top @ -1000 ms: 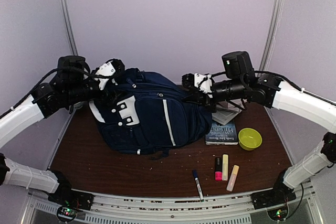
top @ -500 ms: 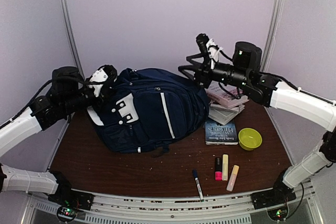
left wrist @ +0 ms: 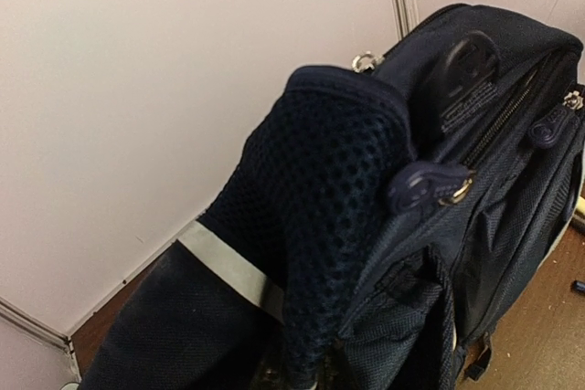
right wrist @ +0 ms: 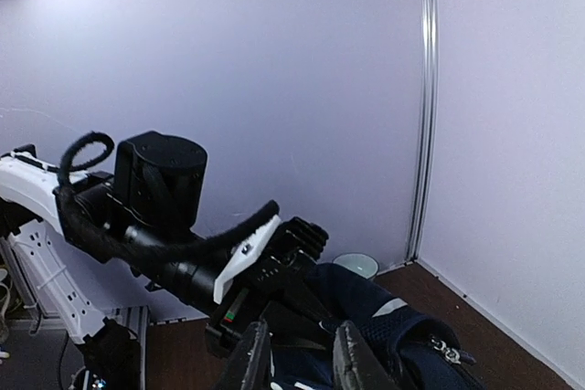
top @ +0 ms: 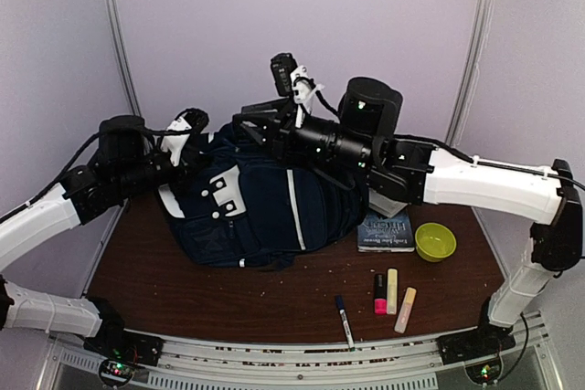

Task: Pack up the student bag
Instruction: Grab the largest pocket of the student bag.

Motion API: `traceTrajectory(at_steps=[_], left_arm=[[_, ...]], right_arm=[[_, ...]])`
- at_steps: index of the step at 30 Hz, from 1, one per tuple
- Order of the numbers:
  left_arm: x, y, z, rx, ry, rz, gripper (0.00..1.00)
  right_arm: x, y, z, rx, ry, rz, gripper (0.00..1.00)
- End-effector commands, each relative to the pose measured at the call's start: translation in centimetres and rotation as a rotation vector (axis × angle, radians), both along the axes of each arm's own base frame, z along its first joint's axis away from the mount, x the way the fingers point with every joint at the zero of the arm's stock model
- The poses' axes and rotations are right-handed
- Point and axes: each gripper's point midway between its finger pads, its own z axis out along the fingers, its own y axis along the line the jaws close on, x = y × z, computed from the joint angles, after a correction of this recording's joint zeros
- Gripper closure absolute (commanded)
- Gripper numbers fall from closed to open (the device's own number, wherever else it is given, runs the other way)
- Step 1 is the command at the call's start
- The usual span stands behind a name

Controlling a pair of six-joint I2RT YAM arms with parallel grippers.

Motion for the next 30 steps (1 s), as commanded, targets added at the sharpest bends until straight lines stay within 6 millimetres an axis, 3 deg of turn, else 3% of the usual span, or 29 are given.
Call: traceTrajectory(at_steps=[1, 3, 7, 15, 21, 27, 30], left_arm=[[-0.6, -1.2, 2.9, -0.136, -0.019, -0.048, 1.0], [-1.1, -1.6, 3.1, -0.138, -0.034, -0.081, 1.0], [-1.9, -1.6, 3.5, -0.164, -0.067, -0.106, 1.0], [-2.4, -1.7, 3.8, -0.167, -0.084, -0.13, 1.0], [-2.1, -2.1, 3.6, -0.17, -0.076, -0.135, 1.0], [-1.9, -2.8, 3.4, -0.175, -0.065, -0.16, 1.0], [-1.9, -2.9, 3.4, -0.177, -0.061, -0.164, 1.0]], right_arm=[[0.6, 1.9, -2.5, -0.11, 0.011, -0.033, 0.73], [0.8, 3.3, -4.6, -0.184, 0.038, 0.003, 0.72], [2.3, 4.5, -6.4, -0.285, 0.051, -0.037, 0.7], [5.6, 2.4, -7.1, -0.382, 0.021, -0.235, 0.68], [6.0, 2.1, -9.6, -0.478, 0.004, -0.251, 0.63], [6.7, 2.1, -9.4, -0.474, -0.015, -0.288, 0.65], [7.1, 2.7, -8.9, -0.455, -0.037, -0.295, 0.77]])
